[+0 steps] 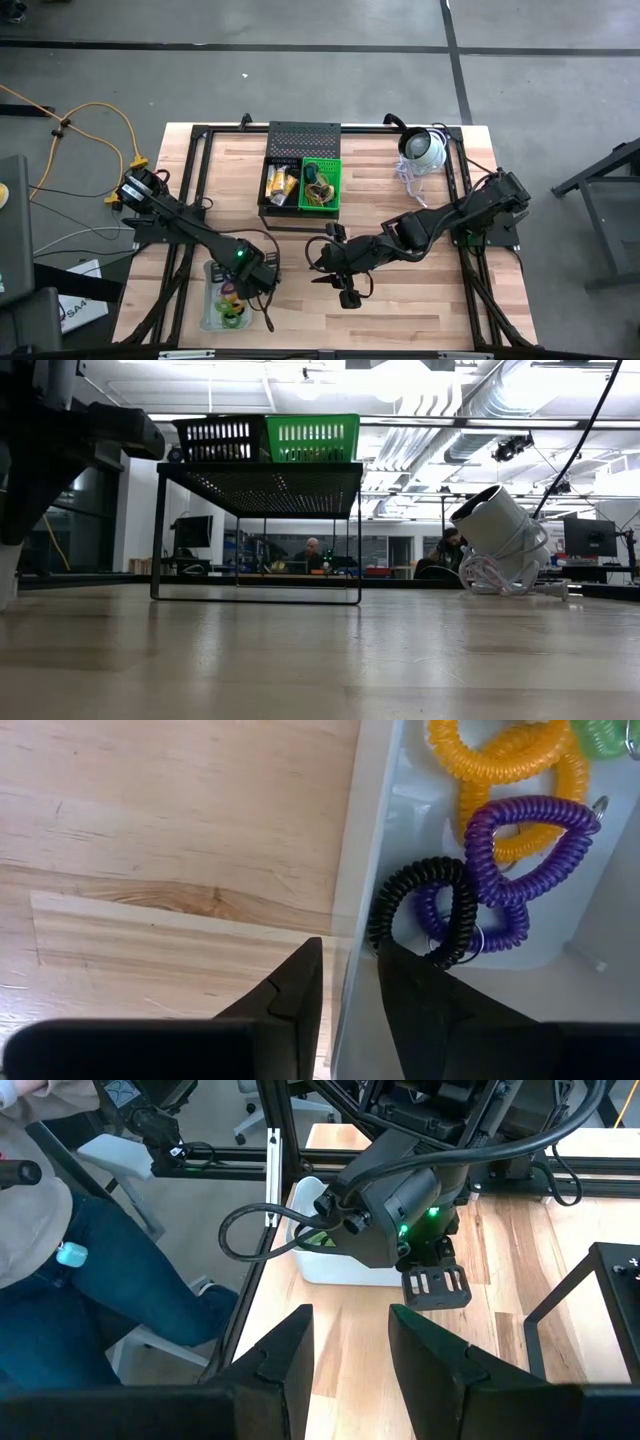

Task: Pick & Place Office Desk Supplies
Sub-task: Put the gray bin with spring keychains on the shelf

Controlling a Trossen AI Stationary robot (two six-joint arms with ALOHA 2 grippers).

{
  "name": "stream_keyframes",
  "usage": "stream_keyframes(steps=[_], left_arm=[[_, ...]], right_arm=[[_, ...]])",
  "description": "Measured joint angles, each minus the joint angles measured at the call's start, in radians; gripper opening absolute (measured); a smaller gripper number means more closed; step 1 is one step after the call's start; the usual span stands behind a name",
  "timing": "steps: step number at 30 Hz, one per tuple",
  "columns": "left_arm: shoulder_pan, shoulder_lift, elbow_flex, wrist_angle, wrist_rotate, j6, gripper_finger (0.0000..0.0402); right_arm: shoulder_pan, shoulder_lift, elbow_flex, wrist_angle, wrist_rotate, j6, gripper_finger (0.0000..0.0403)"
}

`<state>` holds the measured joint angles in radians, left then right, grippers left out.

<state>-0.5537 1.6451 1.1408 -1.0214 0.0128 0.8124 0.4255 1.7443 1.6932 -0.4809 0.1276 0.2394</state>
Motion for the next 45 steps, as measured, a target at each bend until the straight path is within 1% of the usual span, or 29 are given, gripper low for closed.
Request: stream_keyframes(steps=[8, 11, 13, 19, 21, 32, 40, 43, 45], left_arm=[[-0.003, 0.000, 0.000, 0.000, 0.000, -0.007, 0.0092], [-0.013, 0.000, 0.000, 0.000, -0.015, -0.008, 0.0087], [-0.020, 0.000, 0.000, 0.000, -0.016, -0.015, 0.0075], [-0.028, 0.000, 0.000, -0.004, -0.015, -0.030, 0.0018], [-0.028, 0.000, 0.000, -0.008, -0.015, -0.032, 0.0006], [-0.028, 0.000, 0.000, -0.007, -0.014, -0.055, 0.0002], [-0.028, 0.000, 0.000, -0.023, -0.001, -0.140, 0.0002], [-0.027, -0.004, 0.000, -0.027, -0.001, -0.229, 0.0002], [-0.027, -0.009, 0.000, -0.029, -0.002, -0.316, 0.0001]], right_arm=[[0.000, 0.000, 0.000, 0.000, 0.000, 0.000, 0.0120], [0.000, 0.000, 0.000, 0.000, 0.000, 0.000, 0.0120], [0.000, 0.000, 0.000, 0.000, 0.000, 0.000, 0.0120], [0.000, 0.000, 0.000, 0.000, 0.000, 0.000, 0.0120], [0.000, 0.000, 0.000, 0.000, 0.000, 0.000, 0.0120], [0.000, 0.000, 0.000, 0.000, 0.000, 0.000, 0.0120], [0.000, 0.000, 0.000, 0.000, 0.000, 0.000, 0.0120], [0.000, 0.000, 0.000, 0.000, 0.000, 0.000, 0.0120], [0.000, 0.000, 0.000, 0.000, 0.000, 0.000, 0.0120]])
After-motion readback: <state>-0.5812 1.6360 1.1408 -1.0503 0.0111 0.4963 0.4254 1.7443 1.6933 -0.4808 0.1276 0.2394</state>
